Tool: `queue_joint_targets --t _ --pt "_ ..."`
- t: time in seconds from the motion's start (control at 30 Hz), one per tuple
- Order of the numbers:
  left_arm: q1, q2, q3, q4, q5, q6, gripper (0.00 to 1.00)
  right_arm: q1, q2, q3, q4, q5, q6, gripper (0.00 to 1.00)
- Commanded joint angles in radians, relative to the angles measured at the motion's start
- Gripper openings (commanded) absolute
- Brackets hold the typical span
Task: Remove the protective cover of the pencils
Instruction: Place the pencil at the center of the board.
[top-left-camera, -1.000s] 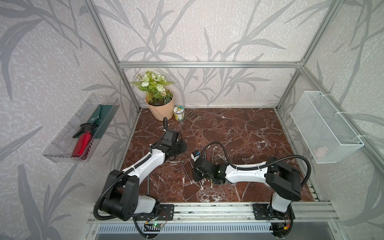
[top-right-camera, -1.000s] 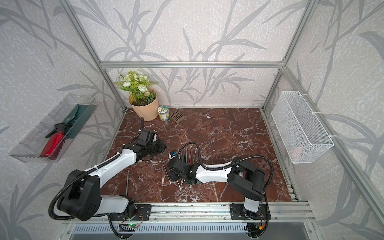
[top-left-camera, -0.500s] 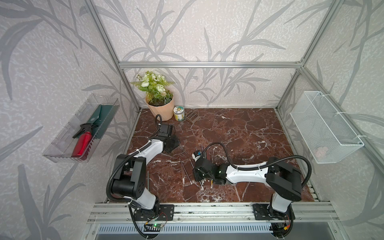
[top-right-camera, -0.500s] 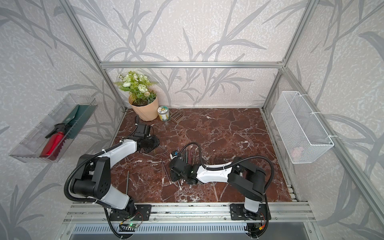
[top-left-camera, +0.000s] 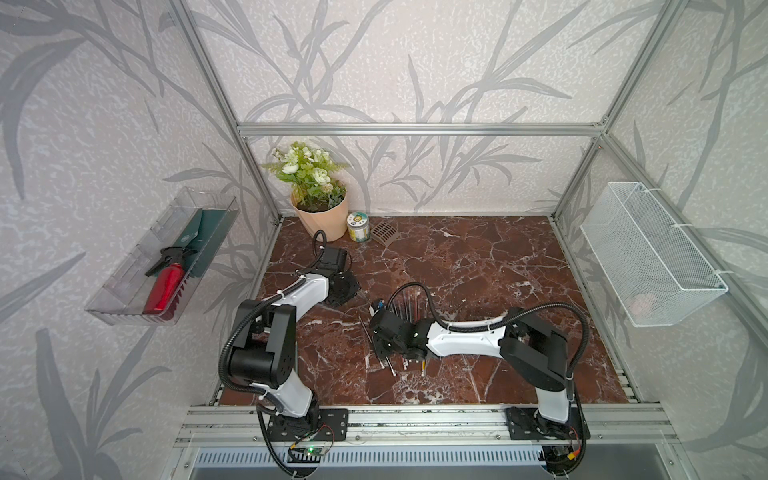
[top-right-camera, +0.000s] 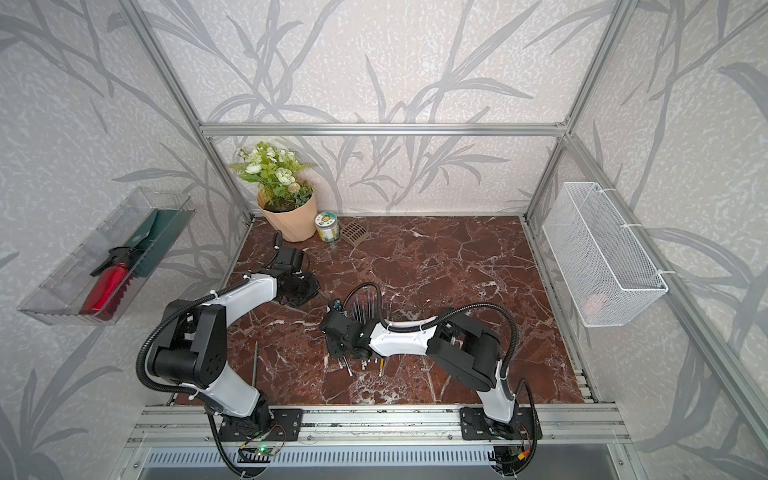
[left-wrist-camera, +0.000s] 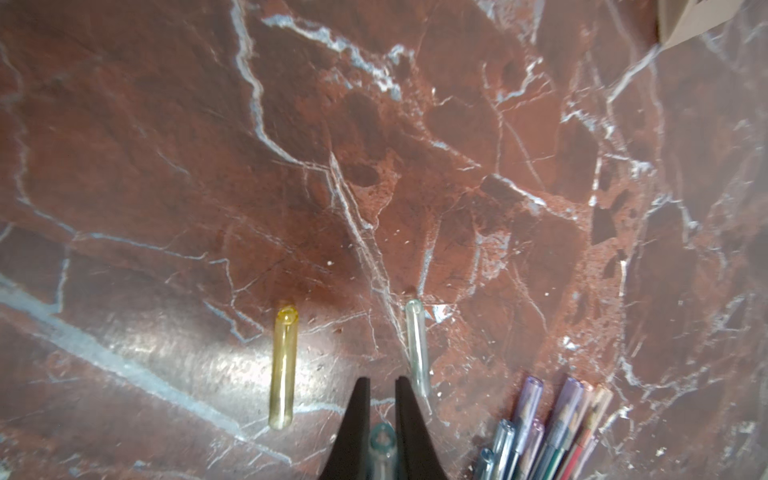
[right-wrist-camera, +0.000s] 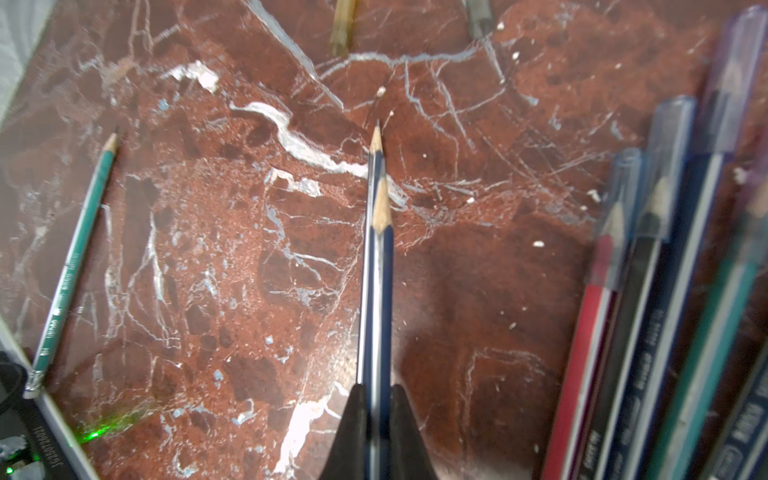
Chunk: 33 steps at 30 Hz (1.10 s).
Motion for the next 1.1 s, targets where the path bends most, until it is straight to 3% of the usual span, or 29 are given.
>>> queue_joint_targets --t 0.0,0.8,1.07 --pt "-0.008 0.024 0.040 -0.073 -0.037 0.014 0.00 -0.007 0.039 0.043 -0.077 -0.007 -0.014 0.00" --pt "-0.068 0.159 0.169 -0.225 -0.152 0.034 0.04 -0.043 0.102 0.085 -0.124 -0.007 0.010 0.06" --pt "-0.072 0.162 0.173 -0.236 -0.165 0.032 0.14 -0.048 0.111 0.084 -0.118 -0.010 0.014 0.07"
